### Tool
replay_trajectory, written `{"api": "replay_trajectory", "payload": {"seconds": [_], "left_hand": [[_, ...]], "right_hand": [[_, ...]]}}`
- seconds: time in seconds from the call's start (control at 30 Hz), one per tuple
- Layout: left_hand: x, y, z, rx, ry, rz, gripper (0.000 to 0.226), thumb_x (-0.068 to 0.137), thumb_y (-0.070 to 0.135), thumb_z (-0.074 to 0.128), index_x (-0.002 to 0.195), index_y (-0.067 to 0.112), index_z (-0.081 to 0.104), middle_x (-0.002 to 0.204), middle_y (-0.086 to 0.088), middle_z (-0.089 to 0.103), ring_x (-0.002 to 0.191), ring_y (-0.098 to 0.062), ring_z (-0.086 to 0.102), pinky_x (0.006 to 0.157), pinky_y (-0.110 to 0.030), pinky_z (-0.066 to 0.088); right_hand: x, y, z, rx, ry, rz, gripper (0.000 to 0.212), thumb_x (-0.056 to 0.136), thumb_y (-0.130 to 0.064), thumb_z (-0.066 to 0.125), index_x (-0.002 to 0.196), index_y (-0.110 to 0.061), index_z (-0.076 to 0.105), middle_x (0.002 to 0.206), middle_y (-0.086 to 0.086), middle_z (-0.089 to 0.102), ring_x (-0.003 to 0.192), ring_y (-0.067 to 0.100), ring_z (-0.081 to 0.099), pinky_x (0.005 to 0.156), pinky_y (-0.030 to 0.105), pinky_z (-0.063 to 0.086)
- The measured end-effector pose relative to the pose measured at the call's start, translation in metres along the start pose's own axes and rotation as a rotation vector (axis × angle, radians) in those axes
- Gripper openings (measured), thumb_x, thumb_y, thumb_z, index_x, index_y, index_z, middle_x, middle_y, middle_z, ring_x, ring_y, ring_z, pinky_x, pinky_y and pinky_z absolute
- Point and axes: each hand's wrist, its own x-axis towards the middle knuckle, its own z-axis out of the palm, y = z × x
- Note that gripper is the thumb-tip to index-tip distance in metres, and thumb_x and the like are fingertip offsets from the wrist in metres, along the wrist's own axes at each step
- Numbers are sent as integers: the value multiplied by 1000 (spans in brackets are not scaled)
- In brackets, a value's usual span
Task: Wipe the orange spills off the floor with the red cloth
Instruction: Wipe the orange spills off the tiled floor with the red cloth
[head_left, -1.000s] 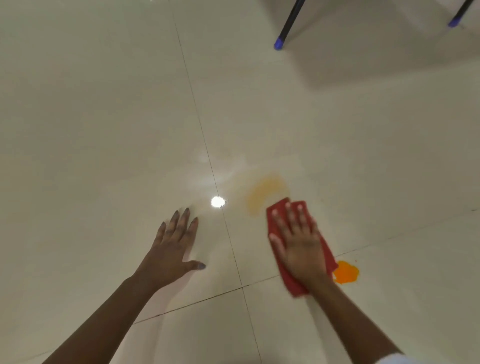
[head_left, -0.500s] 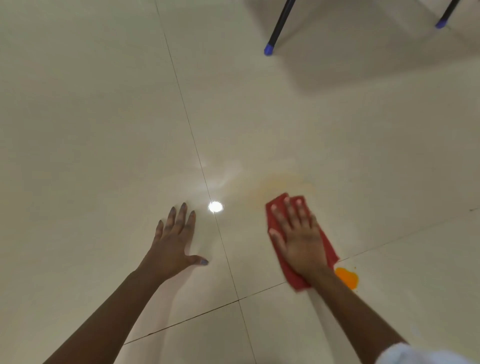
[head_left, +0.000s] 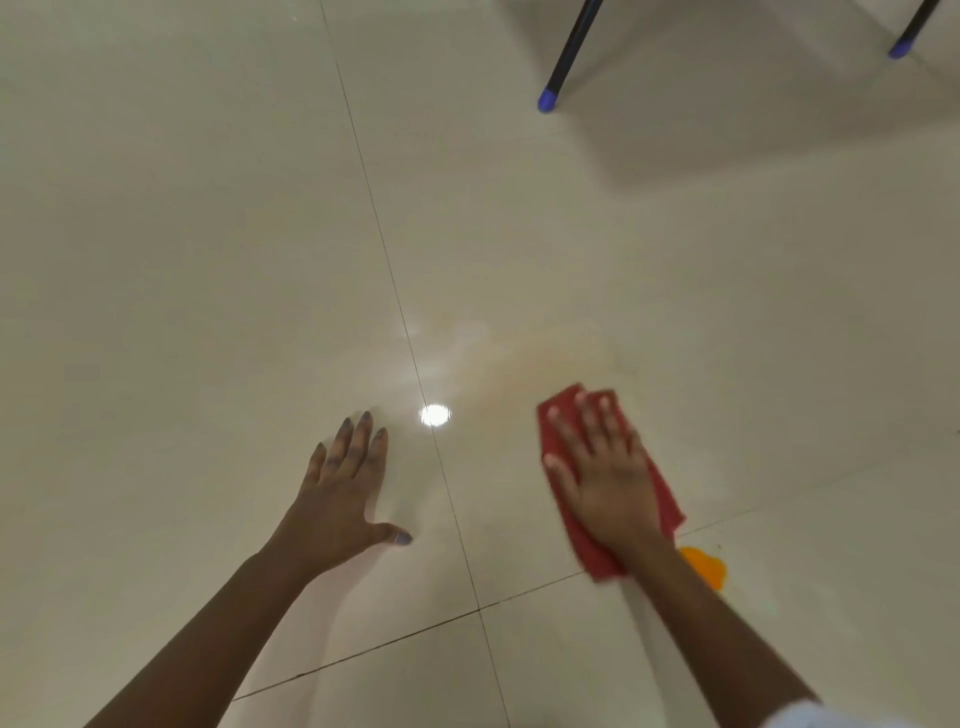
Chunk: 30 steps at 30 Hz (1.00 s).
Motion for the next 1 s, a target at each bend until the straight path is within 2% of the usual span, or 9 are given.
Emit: {"api": "replay_trajectory", "payload": {"seconds": [0.13, 0.27, 0.33, 0.5, 0.6, 0.73, 0.8, 0.9, 1.0], "left_hand": [[14, 13, -7, 24, 5, 33, 124, 64, 77, 55, 141, 19, -23, 146, 4, -37, 134, -14, -37, 113, -38, -16], [41, 33, -18, 19, 6, 33, 122, 66, 76, 55, 145, 18, -18, 143, 4, -39, 132, -14, -37, 114, -39, -14], [55, 33, -23, 0, 16, 10, 123, 66, 74, 58, 146, 19, -17, 144, 4, -38, 134, -15, -35, 115, -41, -13], [73, 32, -21, 10, -30, -20, 124, 64, 72, 61, 146, 20, -17, 147, 2, -37, 137, -26, -34, 113, -49, -15], [74, 32, -22, 18, -54, -34, 124, 65, 71, 61, 145, 20, -18, 147, 0, -38, 137, -27, -34, 113, -50, -14], [72, 30, -27, 49, -53, -22, 124, 65, 75, 57, 145, 19, -20, 149, -1, -36, 138, -26, -32, 115, -49, -10], [72, 21, -33, 55, -18, -47, 125, 63, 77, 55, 145, 20, -20, 148, -2, -37, 139, -26, -31, 116, -49, -9], [76, 1, -40, 51, -25, -104, 125, 63, 76, 57, 145, 20, -20, 149, -4, -37, 139, -30, -31, 115, -51, -7], [79, 0, -38, 25, -56, -96, 124, 64, 73, 60, 144, 20, -20, 144, -2, -40, 137, -31, -33, 114, -53, -9]], "right_hand": [[102, -8, -16, 42, -59, 219, 57, 98, -49, 23, 149, -33, 2, 159, 6, 0, 145, 30, -3, 116, 46, 4], [60, -70, 3, 17, -77, -168, 57, 96, -51, 21, 149, -32, 9, 158, 5, 5, 145, 32, 3, 114, 49, 6], [17, -50, 10, 27, -26, -203, 57, 95, -53, 24, 148, -35, 13, 157, 3, 15, 145, 29, 10, 115, 47, 11], [52, 51, -9, -29, -27, 149, 58, 93, -57, 16, 147, -36, 6, 157, 2, 8, 145, 28, 9, 114, 44, 13], [125, 34, -20, 25, -44, 296, 57, 97, -52, 20, 149, -35, 3, 159, 4, 2, 145, 28, 0, 116, 45, 5], [129, -47, -9, 40, -80, -65, 57, 96, -51, 20, 149, -35, 5, 159, 3, -2, 145, 28, -4, 115, 46, 2], [87, -48, -1, 48, -55, -200, 57, 94, -54, 19, 148, -36, 13, 158, 2, 9, 145, 28, 5, 114, 48, 10], [77, -4, -2, 37, 17, -51, 57, 92, -53, 24, 146, -35, 22, 156, 4, 20, 143, 30, 17, 113, 47, 20], [145, 17, -17, 34, -19, 225, 55, 97, -52, 22, 148, -36, 10, 159, 5, 7, 145, 29, 4, 115, 45, 9]]}}
